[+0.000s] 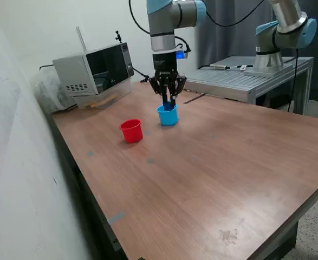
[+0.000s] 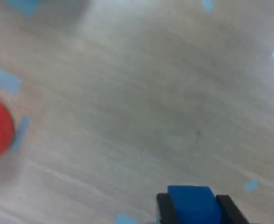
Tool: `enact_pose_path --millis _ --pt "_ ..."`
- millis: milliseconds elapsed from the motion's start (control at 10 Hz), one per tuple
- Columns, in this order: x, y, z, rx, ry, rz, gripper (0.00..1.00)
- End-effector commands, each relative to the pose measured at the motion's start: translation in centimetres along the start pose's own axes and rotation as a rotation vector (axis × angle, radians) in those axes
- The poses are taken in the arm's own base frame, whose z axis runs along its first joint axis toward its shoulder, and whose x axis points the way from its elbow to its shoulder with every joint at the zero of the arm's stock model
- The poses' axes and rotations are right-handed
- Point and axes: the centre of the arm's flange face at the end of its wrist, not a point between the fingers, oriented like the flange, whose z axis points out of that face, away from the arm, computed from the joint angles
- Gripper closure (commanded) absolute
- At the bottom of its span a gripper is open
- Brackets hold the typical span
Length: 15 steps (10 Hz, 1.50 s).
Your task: Place red objects in the red bin, and blue objects in the blue bin.
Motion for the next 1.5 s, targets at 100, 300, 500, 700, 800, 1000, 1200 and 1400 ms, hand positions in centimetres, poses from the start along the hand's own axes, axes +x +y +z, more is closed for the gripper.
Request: enact_pose_path --millis 100,300,500,700,800,1000,1200,1400 --pt "-3.3 -6.0 -1.6 0.027 0.0 0.065 1.0" --pt "-9.0 -9.2 -0.7 0.062 -0.019 0.127 1.0" --pt "-13.0 -12.1 -0.1 0.088 -0.023 0.181 1.0" --pt "-12.9 -13.7 1.7 0.123 0.004 0.159 1.0" --pt "-12.7 -14.6 2.7 0.143 0.019 0.148 1.0" --pt "-12.6 -15.1 3.0 0.161 0.012 0.139 1.0" --pt "-12.7 -15.0 2.7 0.158 0.004 0.139 1.0" --pt "-12.5 -14.8 2.4 0.155 0.0 0.134 0.0"
